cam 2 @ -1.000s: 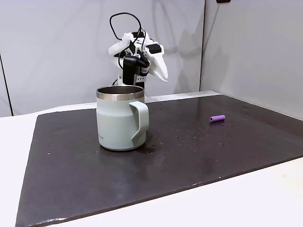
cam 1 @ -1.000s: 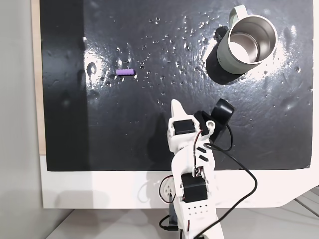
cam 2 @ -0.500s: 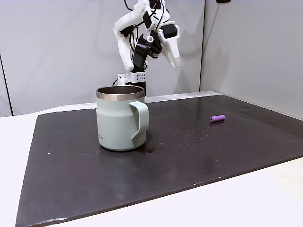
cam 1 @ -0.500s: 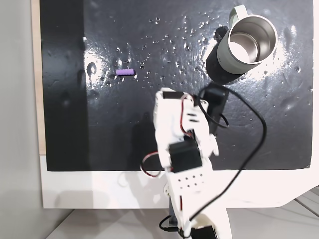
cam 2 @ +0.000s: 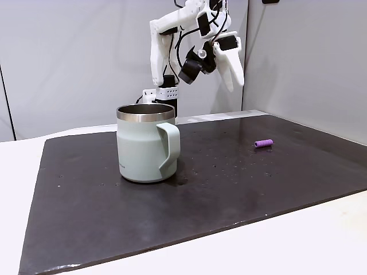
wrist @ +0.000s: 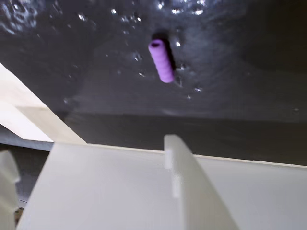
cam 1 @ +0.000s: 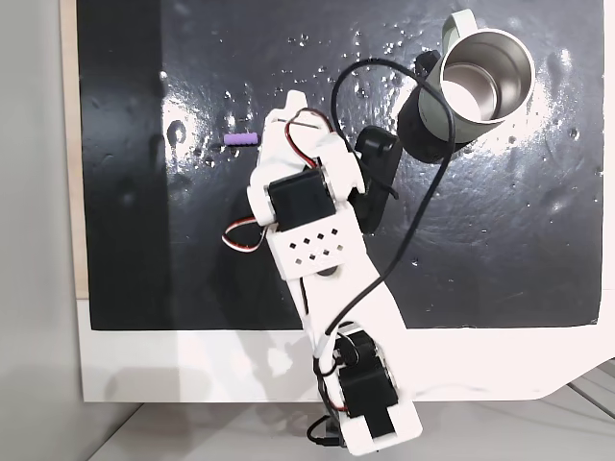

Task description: Grasp a pengrip and put it in the cup.

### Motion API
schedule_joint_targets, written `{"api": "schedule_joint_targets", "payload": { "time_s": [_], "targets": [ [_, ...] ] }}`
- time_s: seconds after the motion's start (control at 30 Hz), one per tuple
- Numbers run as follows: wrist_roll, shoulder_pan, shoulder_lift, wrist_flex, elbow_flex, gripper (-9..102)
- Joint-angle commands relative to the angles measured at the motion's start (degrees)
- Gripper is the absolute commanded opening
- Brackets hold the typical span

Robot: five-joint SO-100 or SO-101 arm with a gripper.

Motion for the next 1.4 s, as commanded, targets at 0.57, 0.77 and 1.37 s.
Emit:
{"api": "schedule_joint_targets", "payload": {
  "time_s": [0.57,0.77,1.37],
  "targets": [
    [-0.09,-8.70,-27.42,-0.26,-24.70,27],
    [0.44,-8.35,-34.89,0.00,-28.92,27],
    [-0.09,-9.23,-48.16,0.53,-38.94,25]
  ]
}}
